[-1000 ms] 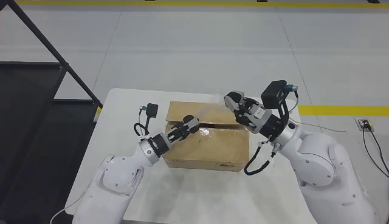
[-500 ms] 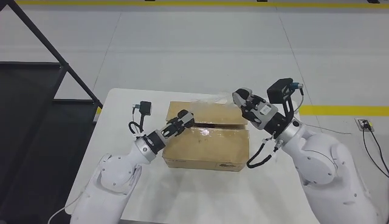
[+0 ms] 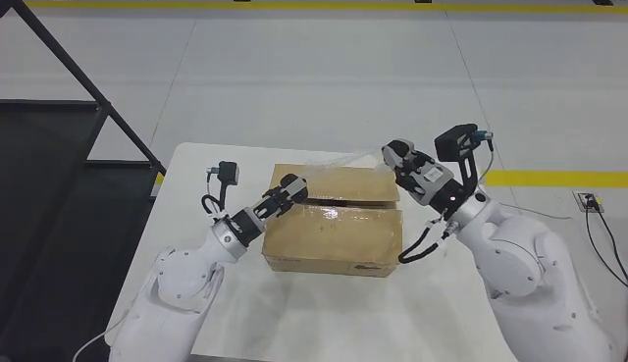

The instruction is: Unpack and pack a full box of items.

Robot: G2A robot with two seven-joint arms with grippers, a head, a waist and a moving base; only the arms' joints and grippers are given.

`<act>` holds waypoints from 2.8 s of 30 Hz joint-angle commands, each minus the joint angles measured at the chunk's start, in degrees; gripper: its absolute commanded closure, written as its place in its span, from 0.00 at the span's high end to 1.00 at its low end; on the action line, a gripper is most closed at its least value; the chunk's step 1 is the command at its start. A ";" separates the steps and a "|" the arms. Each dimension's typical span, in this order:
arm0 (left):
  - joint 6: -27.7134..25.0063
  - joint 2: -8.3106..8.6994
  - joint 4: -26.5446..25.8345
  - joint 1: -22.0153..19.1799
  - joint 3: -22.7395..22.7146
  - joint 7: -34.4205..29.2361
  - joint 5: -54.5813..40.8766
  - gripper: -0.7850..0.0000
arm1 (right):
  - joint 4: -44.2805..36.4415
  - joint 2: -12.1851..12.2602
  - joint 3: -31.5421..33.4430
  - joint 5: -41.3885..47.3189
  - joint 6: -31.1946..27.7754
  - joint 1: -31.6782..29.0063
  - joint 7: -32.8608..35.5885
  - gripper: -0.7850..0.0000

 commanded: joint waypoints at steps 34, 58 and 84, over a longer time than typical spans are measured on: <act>1.09 0.61 -0.74 1.34 -3.75 0.16 -1.23 0.00 | 1.47 0.42 -0.90 -1.98 -0.29 1.57 4.76 0.00; 6.39 1.52 -1.72 5.41 -6.60 -0.87 -0.62 0.36 | 11.89 -0.43 -12.36 -4.13 0.89 13.59 24.80 0.00; 4.29 1.77 -3.62 7.30 -8.56 4.57 -1.32 1.00 | 12.24 -1.30 -15.87 -0.93 9.59 15.44 30.34 0.00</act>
